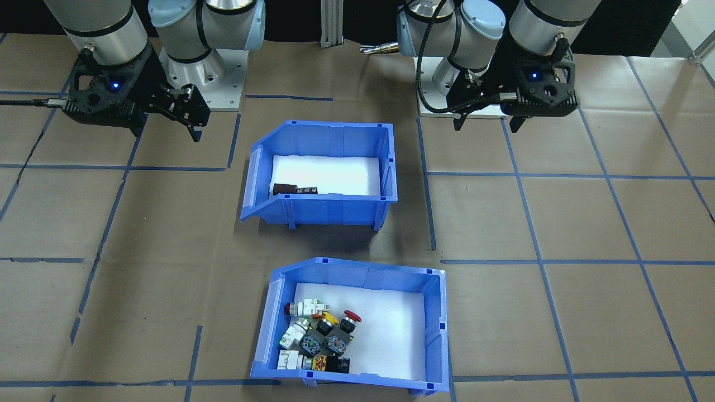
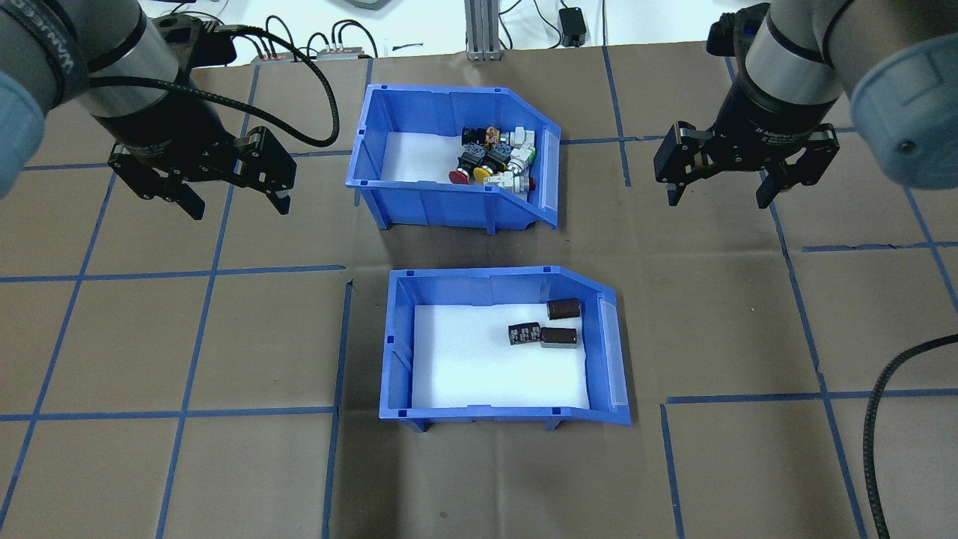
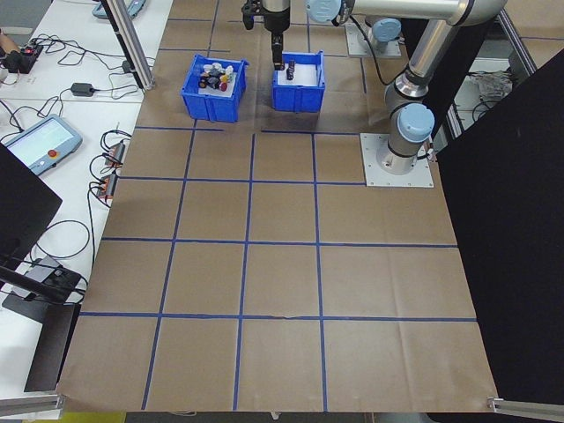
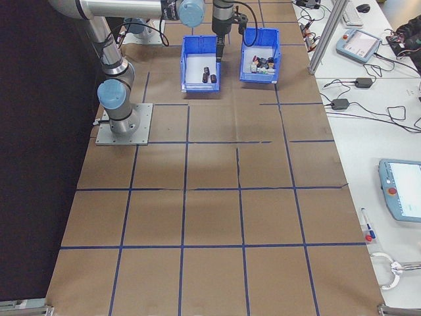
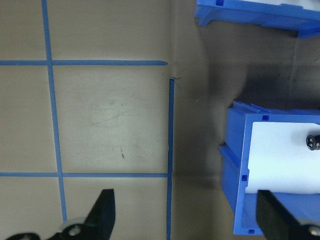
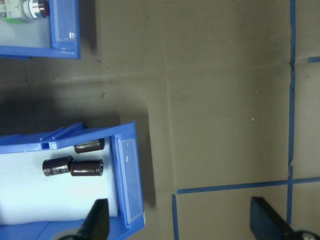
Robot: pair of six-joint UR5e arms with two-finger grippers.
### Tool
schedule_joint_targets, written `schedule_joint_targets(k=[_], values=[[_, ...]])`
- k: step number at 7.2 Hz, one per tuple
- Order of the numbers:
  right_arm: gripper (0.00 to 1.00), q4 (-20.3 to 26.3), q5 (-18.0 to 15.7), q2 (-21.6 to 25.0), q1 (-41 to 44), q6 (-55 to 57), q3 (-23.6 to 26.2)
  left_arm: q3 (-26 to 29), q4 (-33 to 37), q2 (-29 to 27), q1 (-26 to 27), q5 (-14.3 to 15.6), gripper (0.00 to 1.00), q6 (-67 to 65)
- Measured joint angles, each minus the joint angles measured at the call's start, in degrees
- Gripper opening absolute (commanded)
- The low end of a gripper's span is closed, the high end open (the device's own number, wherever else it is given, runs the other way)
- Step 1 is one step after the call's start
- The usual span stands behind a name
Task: Place battery box in front
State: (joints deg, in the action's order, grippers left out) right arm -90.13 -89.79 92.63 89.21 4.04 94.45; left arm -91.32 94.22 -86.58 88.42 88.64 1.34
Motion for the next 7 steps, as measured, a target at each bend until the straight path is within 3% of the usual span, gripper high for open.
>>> schedule_joint_targets(k=[7], values=[[1.00,0.5,-0.2,0.0,0.3,-1.6,0.2,-0.1,0.1,-0.1,0.0,-0.3,1.00,0.0]])
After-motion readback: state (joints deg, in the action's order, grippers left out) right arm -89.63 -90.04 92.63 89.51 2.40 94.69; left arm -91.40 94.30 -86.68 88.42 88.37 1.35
